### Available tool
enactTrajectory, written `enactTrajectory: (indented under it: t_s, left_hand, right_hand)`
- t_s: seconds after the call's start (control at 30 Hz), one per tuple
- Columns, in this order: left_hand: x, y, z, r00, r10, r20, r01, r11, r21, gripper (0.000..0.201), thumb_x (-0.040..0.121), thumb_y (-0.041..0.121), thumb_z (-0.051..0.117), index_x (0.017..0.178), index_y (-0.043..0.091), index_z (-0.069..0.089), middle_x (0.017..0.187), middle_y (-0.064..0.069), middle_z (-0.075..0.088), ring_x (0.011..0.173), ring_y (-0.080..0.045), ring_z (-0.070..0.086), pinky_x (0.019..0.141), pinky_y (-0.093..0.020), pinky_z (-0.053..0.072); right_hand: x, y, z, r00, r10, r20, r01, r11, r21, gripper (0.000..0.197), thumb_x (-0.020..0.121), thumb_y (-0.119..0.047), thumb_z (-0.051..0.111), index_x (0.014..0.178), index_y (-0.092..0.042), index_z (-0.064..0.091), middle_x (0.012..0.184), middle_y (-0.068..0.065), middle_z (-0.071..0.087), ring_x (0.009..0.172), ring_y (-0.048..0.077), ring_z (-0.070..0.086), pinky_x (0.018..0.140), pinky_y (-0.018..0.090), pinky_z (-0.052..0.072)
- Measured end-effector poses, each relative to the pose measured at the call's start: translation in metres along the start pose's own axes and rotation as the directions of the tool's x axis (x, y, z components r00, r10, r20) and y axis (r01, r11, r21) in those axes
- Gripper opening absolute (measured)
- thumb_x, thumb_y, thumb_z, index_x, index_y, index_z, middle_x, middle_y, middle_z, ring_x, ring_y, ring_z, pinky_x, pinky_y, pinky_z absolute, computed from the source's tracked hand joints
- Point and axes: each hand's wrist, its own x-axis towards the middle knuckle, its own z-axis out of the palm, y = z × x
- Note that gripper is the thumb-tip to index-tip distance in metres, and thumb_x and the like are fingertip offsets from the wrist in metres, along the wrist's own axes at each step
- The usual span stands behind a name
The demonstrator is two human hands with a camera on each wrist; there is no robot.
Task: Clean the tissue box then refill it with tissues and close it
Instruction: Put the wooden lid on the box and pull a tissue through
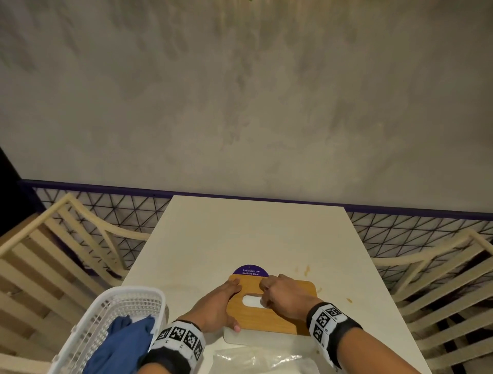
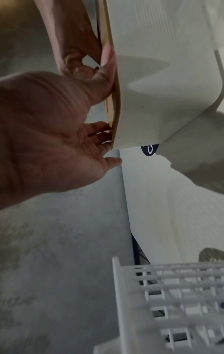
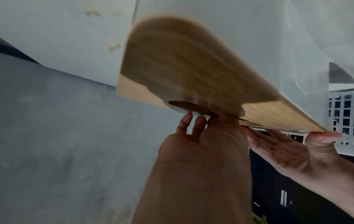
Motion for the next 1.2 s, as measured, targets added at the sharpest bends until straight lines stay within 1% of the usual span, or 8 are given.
enactTrajectory:
  t_s: [0.23, 0.43, 0.67, 0.83, 0.9, 0.97, 1.07, 1.2]
  left_hand:
    - [0.0, 0.001, 0.001, 1.0, 0.003, -0.011, -0.003, 1.0, -0.009, 0.1, 0.067, 0.022, 0.079, 0.147, 0.022, 0.018, 0.158, 0.008, 0.007, 0.144, -0.012, 0.012, 0.118, -0.027, 0.011]
    - [0.001, 0.0, 0.0, 1.0, -0.011, 0.001, 0.011, 1.0, -0.009, 0.1, 0.066, 0.021, 0.08, 0.146, 0.023, 0.02, 0.158, 0.01, 0.008, 0.144, -0.011, 0.013, 0.119, -0.031, 0.014]
    - [0.003, -0.001, -0.002, 1.0, -0.011, 0.005, 0.011, 1.0, -0.014, 0.101, 0.064, 0.021, 0.081, 0.145, 0.024, 0.022, 0.158, 0.012, 0.01, 0.144, -0.011, 0.016, 0.118, -0.031, 0.017]
    - [0.002, -0.002, -0.001, 1.0, -0.012, 0.004, 0.012, 0.999, -0.05, 0.102, 0.063, 0.02, 0.082, 0.145, 0.025, 0.023, 0.158, 0.012, 0.009, 0.144, -0.01, 0.014, 0.119, -0.032, 0.016]
    - [0.002, -0.001, -0.001, 1.0, -0.007, 0.003, 0.007, 0.999, -0.05, 0.102, 0.063, 0.02, 0.082, 0.145, 0.023, 0.023, 0.158, 0.011, 0.01, 0.144, -0.01, 0.013, 0.119, -0.032, 0.015]
    - [0.002, 0.0, 0.0, 1.0, -0.006, 0.001, 0.006, 0.999, -0.05, 0.101, 0.062, 0.019, 0.082, 0.145, 0.023, 0.024, 0.157, 0.012, 0.011, 0.144, -0.009, 0.013, 0.119, -0.031, 0.015]
    - [0.0, 0.0, 0.001, 1.0, -0.009, -0.009, 0.009, 0.999, -0.053, 0.101, 0.062, 0.019, 0.083, 0.145, 0.023, 0.024, 0.157, 0.012, 0.012, 0.144, -0.009, 0.014, 0.119, -0.031, 0.015]
    - [-0.001, 0.001, 0.002, 1.0, -0.009, -0.021, 0.007, 0.999, -0.054, 0.102, 0.062, 0.021, 0.083, 0.145, 0.023, 0.025, 0.157, 0.012, 0.012, 0.144, -0.008, 0.015, 0.119, -0.03, 0.016]
  right_hand:
    - [0.001, 0.003, -0.007, 0.997, -0.052, 0.061, 0.051, 0.999, 0.018, 0.016, 0.08, -0.001, 0.053, 0.072, -0.012, 0.063, 0.08, 0.001, 0.041, 0.07, 0.014, 0.032, 0.068, 0.03, 0.03]
    - [0.003, 0.008, -0.014, 0.98, -0.159, 0.123, 0.165, 0.986, -0.04, 0.011, 0.086, -0.007, 0.054, 0.078, -0.009, 0.062, 0.084, 0.01, 0.054, 0.082, 0.027, 0.05, 0.07, 0.036, 0.034]
    - [-0.001, 0.011, -0.015, 0.977, -0.21, 0.042, 0.21, 0.978, 0.012, 0.017, 0.089, -0.017, 0.047, 0.078, -0.013, 0.06, 0.085, 0.005, 0.053, 0.07, 0.02, 0.047, 0.065, 0.034, 0.042]
    - [-0.001, 0.009, -0.013, 0.987, -0.153, 0.052, 0.146, 0.983, 0.109, 0.013, 0.089, -0.016, 0.053, 0.092, -0.012, 0.065, 0.096, 0.006, 0.053, 0.076, 0.018, 0.048, 0.069, 0.036, 0.043]
    - [0.0, 0.011, -0.011, 0.986, -0.143, 0.083, 0.135, 0.985, 0.104, 0.021, 0.087, -0.014, 0.06, 0.107, -0.013, 0.065, 0.104, 0.007, 0.051, 0.086, 0.022, 0.051, 0.073, 0.037, 0.044]
    - [0.0, 0.014, -0.01, 0.989, -0.123, 0.084, 0.113, 0.988, 0.107, 0.028, 0.084, -0.014, 0.065, 0.112, -0.014, 0.066, 0.105, 0.006, 0.05, 0.089, 0.024, 0.051, 0.071, 0.036, 0.043]
    - [0.001, 0.017, -0.004, 0.99, -0.131, 0.059, 0.127, 0.989, 0.069, 0.024, 0.081, -0.014, 0.069, 0.106, -0.013, 0.069, 0.1, 0.006, 0.052, 0.086, 0.022, 0.05, 0.064, 0.03, 0.035]
    - [0.003, 0.013, 0.004, 0.994, -0.111, 0.014, 0.11, 0.991, 0.081, 0.01, 0.082, -0.009, 0.063, 0.085, -0.013, 0.072, 0.094, 0.006, 0.051, 0.084, 0.019, 0.045, 0.066, 0.028, 0.026]
